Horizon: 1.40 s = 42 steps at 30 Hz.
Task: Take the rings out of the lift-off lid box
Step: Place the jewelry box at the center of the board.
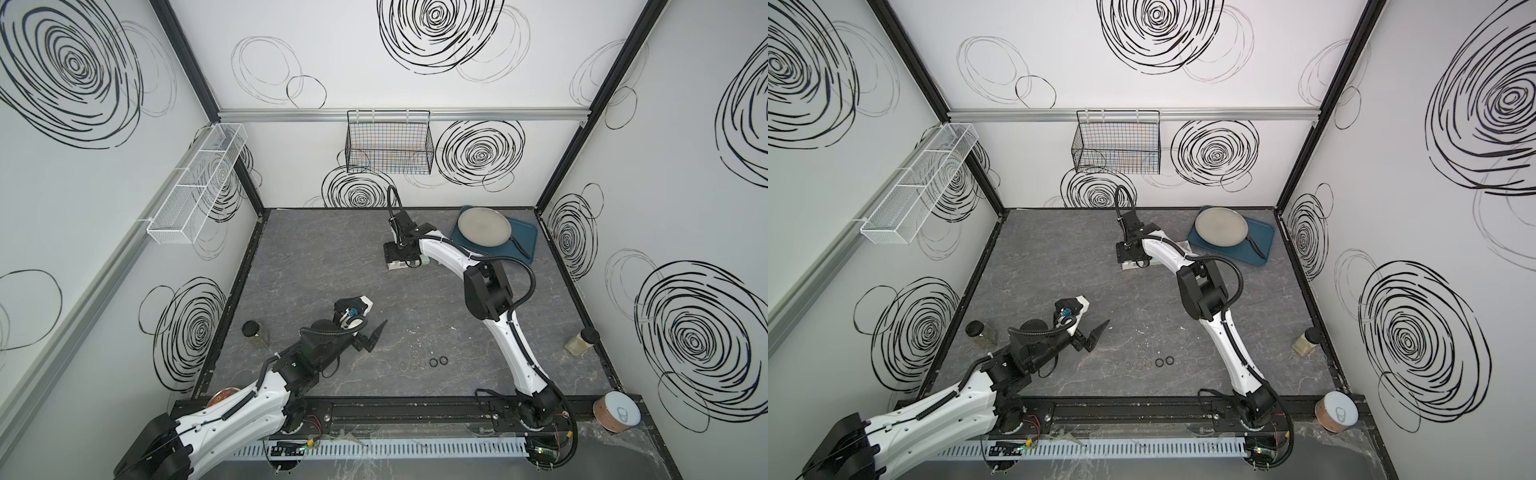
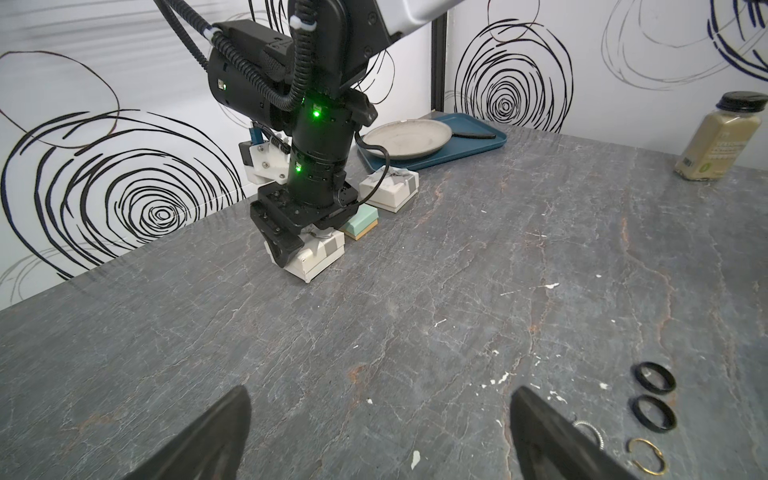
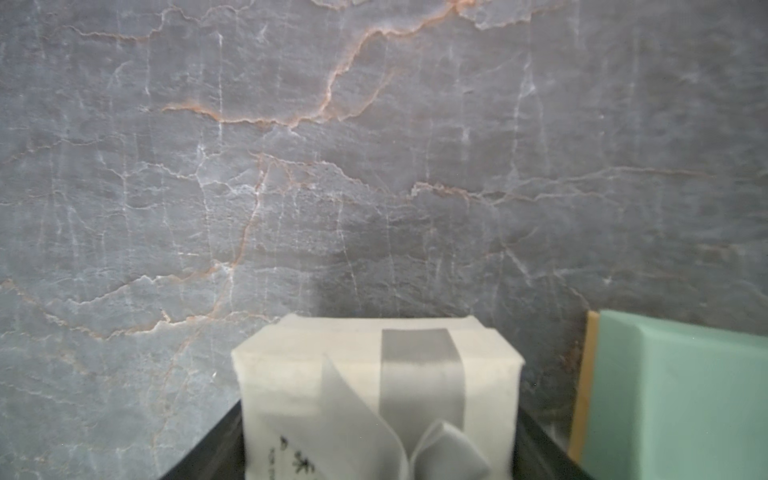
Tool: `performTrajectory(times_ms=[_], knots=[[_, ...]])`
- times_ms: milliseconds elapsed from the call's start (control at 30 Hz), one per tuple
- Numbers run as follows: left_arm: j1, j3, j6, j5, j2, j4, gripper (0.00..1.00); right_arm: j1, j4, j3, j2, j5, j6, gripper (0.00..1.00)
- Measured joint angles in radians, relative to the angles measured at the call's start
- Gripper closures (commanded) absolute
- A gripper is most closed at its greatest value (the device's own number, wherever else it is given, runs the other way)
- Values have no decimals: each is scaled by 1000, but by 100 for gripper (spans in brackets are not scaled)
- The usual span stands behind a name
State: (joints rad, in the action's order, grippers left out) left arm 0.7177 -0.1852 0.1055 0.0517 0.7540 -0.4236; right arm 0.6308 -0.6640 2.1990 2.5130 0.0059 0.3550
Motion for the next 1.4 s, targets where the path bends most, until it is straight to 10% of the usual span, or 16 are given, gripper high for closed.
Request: performTrajectory(times_ms=[1100,1400], knots=[[-6,-11,4,-26,-13,-17,0,4,-49,-39,-199,36,-31,0],[-69,-79,-19,148,-30,-80,1,11,335,-764,-789,108,-147,0]])
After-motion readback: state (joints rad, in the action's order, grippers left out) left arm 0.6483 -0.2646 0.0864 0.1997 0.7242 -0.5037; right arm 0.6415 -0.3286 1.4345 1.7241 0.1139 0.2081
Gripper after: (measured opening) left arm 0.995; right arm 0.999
